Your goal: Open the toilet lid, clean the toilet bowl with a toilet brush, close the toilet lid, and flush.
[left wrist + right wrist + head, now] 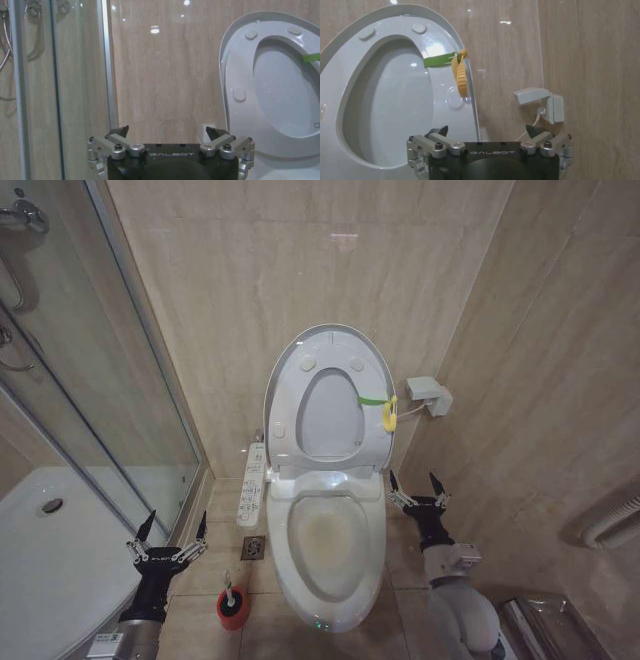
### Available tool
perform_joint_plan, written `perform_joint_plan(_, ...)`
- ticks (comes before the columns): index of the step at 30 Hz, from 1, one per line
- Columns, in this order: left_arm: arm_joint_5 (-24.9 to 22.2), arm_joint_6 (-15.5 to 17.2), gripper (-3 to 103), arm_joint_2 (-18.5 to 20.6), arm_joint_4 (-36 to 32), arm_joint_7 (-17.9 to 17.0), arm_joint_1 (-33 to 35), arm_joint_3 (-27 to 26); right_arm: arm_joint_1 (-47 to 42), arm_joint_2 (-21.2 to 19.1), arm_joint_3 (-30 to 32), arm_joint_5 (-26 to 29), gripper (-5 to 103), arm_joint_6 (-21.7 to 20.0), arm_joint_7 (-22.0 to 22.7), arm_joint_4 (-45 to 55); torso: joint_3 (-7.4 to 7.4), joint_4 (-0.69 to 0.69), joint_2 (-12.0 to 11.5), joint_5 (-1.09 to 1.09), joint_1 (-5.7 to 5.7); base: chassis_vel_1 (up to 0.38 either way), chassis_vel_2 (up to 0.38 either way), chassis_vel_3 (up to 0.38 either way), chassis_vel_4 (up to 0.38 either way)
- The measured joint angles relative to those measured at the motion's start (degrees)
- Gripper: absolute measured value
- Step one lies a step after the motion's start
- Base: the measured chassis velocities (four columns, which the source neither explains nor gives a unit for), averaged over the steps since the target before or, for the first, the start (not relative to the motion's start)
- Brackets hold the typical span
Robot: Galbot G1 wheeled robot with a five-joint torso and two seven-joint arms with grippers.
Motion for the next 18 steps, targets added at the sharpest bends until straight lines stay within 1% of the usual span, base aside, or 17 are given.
perform_joint_plan(18,0.0,0.02,100,0.02,0.0,0.03,0.01,-0.02,0.0,0.0,0.0,0.0,100,0.0,0.0,0.0,0.0,0.0,0.0,0.0,0.0,0.0,0.0,0.0,0.0)
